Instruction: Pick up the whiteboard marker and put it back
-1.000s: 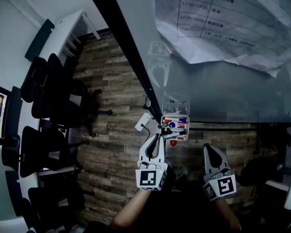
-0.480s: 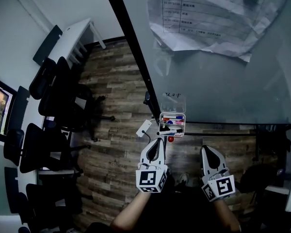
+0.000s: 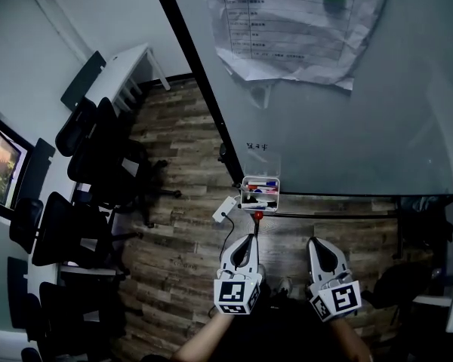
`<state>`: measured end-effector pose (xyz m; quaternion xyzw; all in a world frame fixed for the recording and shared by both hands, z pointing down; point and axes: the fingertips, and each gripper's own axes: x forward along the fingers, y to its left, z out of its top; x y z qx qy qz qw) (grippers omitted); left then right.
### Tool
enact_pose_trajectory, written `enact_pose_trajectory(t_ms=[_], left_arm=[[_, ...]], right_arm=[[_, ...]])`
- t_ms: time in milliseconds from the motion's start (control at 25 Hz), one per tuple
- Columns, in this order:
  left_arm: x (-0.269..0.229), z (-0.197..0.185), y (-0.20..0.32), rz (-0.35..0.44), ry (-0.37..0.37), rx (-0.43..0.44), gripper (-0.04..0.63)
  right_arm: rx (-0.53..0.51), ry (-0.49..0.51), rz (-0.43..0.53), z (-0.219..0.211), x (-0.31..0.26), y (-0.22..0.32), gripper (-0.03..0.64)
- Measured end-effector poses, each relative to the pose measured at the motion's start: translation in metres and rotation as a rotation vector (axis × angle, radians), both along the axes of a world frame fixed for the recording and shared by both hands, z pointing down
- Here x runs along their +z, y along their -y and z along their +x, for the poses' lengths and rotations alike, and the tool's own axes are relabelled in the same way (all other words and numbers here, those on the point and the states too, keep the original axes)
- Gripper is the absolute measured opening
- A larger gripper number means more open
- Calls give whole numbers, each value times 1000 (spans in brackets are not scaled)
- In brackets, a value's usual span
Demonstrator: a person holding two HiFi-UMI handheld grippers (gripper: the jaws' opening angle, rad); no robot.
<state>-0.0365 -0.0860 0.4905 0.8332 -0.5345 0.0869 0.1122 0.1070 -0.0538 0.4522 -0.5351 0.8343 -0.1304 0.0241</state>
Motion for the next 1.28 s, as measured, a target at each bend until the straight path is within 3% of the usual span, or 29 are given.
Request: enact_pose_trajectory(t_ms=[680, 1280], left_arm=[[-28, 3, -45, 66, -20, 14, 8], [-46, -36, -80, 33, -98, 100, 8]], right_arm=[[-18, -5, 49, -7, -15, -36, 12], [29, -44, 39, -60, -22, -69, 12]])
